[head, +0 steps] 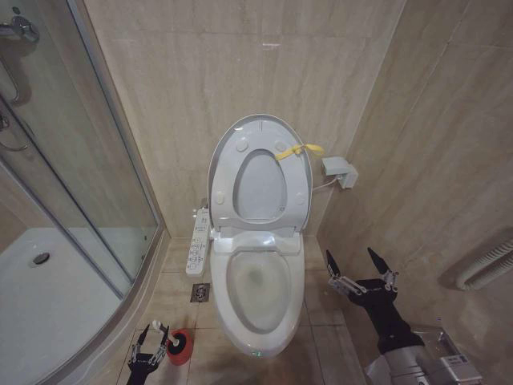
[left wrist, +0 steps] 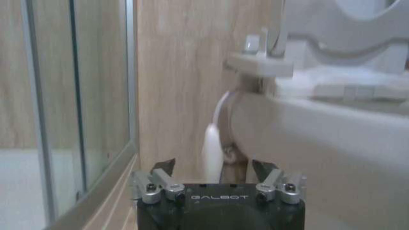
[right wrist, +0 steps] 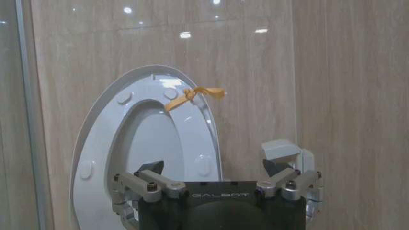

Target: Open the toilet lid, clean the toilet bowl with a toilet brush, close the toilet lid, and flush.

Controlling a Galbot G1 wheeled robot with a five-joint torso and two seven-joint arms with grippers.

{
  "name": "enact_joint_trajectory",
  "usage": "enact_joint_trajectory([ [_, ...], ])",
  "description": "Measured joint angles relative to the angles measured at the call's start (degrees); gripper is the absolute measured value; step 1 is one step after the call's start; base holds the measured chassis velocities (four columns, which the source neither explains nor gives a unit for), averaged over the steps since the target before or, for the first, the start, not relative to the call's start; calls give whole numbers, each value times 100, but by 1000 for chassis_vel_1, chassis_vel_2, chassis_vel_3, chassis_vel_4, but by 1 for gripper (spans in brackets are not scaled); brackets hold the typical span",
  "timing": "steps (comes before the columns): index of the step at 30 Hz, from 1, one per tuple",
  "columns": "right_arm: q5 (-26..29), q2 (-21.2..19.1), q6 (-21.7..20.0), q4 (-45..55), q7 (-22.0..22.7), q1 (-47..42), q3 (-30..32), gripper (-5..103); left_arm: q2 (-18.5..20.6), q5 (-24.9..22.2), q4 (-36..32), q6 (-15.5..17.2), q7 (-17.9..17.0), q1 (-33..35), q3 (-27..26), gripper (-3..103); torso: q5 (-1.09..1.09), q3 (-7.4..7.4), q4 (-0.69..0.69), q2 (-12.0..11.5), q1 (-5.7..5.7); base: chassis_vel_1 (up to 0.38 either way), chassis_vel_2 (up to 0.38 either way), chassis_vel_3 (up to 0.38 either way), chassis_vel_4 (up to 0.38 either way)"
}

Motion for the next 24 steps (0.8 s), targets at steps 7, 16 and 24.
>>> enact_joint_trajectory([
  [7, 0, 0, 0, 0, 0, 0, 0, 100, 19, -138, -1510, 12, -117, 632, -213, 93, 1, 0, -1, 0, -1, 0, 0, 0, 0],
  [16, 0, 0, 0, 0, 1, 0, 0, 100, -122, -70, -3639, 551, -652, 1481, -615, 100, 1, 0, 1, 0, -1, 0, 0, 0, 0],
  [24, 0, 0, 0, 0, 0, 0, 0, 100, -215, 58, -5531, 1553, -1616, 1726, -656, 100, 1, 0, -3, 0, -1, 0, 0, 0, 0],
])
